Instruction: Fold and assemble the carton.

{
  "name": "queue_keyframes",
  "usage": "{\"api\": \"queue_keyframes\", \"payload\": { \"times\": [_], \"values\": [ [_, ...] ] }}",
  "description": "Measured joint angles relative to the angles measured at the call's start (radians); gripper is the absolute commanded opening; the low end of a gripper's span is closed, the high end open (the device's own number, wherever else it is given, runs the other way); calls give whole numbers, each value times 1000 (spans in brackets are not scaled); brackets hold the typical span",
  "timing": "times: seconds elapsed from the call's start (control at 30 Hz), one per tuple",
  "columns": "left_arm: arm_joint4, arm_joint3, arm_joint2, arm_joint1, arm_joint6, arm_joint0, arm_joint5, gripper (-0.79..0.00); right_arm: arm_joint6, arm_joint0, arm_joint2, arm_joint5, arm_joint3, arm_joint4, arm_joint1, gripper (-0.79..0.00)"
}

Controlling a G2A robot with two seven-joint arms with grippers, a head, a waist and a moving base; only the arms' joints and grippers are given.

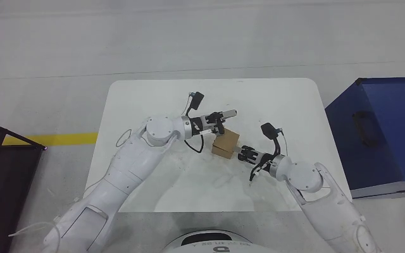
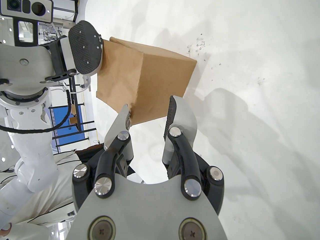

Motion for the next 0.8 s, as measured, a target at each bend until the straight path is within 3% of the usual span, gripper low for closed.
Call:
{"api": "queue_keyframes", "payload": {
  "times": [0.53, 0.8],
  "values": [
    [17, 51, 42, -21, -6, -19, -17, 0, 7, -18, 25, -11, -5, 3, 4, -480],
    [-75, 48, -18, -18, 0, -3, -37, 0, 7, -21, 28, -18, -5, 8, 5, -477]
  ]
}}
